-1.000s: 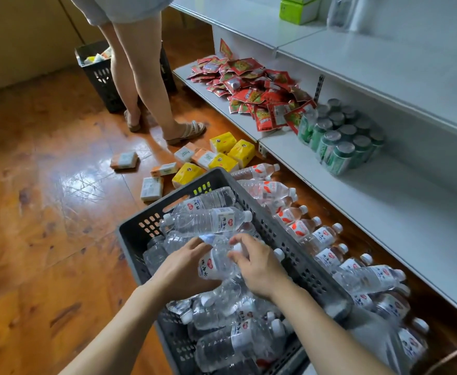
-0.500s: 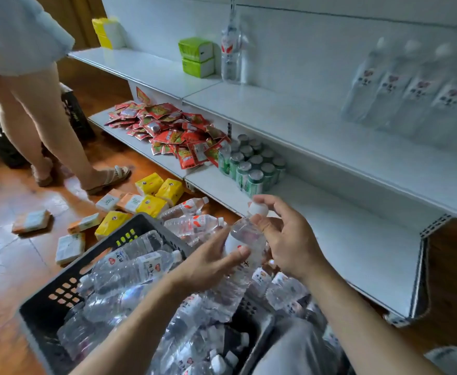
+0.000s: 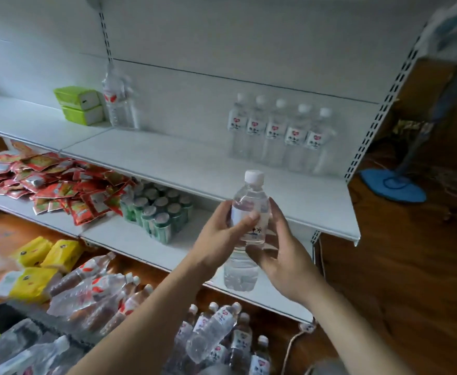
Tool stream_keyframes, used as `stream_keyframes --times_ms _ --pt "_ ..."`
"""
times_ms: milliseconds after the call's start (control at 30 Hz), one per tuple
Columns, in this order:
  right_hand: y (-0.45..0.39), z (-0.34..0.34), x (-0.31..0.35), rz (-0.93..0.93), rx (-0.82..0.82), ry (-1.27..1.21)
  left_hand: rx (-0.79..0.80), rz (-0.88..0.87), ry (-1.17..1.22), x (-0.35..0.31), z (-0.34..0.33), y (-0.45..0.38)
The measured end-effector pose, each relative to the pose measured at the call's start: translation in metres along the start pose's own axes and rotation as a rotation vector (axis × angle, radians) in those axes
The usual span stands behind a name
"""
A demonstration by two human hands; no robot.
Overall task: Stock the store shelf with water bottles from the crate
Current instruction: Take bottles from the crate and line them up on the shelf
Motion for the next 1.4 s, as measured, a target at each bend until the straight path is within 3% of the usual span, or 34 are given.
stream_keyframes --times_ms 233,500,1133,1400 --pt "-0.019 0.075 -0.027 0.019 -0.243 0.038 0.092 -0.110 0.023 -0.027 -0.080 -0.071" --pt "-0.074 0.145 -0.073 -0.052 -0.417 0.053 0.217 -0.233 -0.172 -0.028 -0.145 -0.145" --pt "-0.211 0.235 -0.168 -0.027 -0.651 0.205 0.098 -0.335 -0.803 0.089 -0.186 -0.282" --pt "-0.246 0.239 -0.184 -0.072 -0.740 0.279 -0.006 -0.362 -0.793 0.091 -0.177 -0.294"
Point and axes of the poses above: each hand's wrist, its own y-axis away from the middle knuckle, its own z-axis out of the back of the hand, x = y × z, the point moved 7 cm from there along -y, towards the middle knuckle, and after that the axes turned 5 degrees about -z, right-handed, at the moved point
